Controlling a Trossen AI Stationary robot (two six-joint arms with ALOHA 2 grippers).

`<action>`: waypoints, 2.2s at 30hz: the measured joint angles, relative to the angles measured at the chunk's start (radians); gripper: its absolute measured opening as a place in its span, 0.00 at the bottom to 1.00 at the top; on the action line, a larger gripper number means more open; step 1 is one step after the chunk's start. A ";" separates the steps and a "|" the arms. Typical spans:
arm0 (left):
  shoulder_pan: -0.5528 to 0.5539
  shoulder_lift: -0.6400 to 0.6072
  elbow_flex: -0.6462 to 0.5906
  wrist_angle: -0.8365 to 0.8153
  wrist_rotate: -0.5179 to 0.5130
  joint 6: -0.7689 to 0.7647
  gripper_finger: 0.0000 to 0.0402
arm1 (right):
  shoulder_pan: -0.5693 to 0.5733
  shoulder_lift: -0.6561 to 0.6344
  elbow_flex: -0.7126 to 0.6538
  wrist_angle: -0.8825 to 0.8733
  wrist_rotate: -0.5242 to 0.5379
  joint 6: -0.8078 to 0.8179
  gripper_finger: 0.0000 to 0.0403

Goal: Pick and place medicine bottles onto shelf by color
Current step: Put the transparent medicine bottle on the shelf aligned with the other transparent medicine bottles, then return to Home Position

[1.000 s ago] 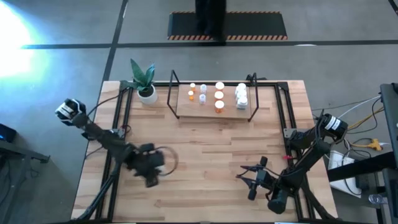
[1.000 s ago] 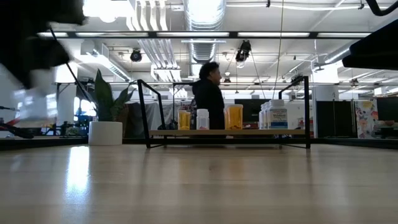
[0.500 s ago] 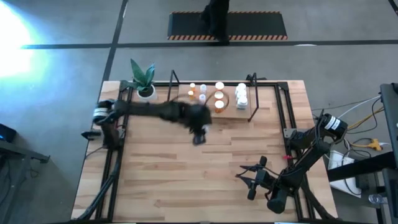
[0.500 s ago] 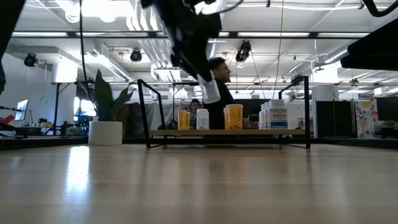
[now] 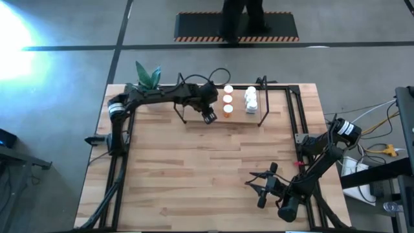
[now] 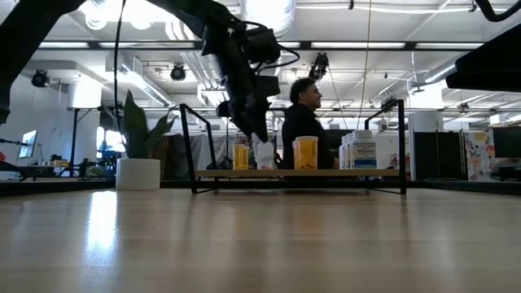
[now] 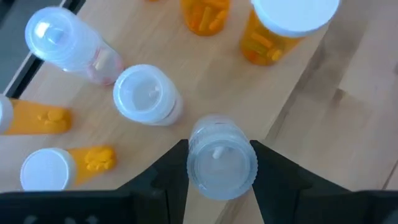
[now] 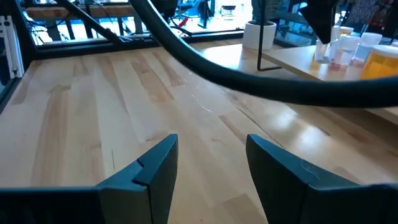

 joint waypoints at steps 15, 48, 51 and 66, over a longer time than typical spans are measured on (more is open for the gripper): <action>0.000 0.000 -0.020 0.061 -0.032 -0.001 0.32 | 0.000 0.000 0.000 0.000 0.000 -0.010 0.45; -0.001 -0.009 -0.088 0.147 -0.028 -0.021 0.52 | 0.000 0.000 0.000 0.000 -0.001 -0.008 0.45; -0.001 -0.023 -0.072 0.099 -0.025 -0.021 0.52 | 0.000 0.000 0.000 0.000 -0.002 -0.007 0.45; -0.116 -0.296 -0.173 -0.116 -0.026 -0.024 0.52 | 0.000 0.000 0.000 -0.002 -0.106 0.011 0.45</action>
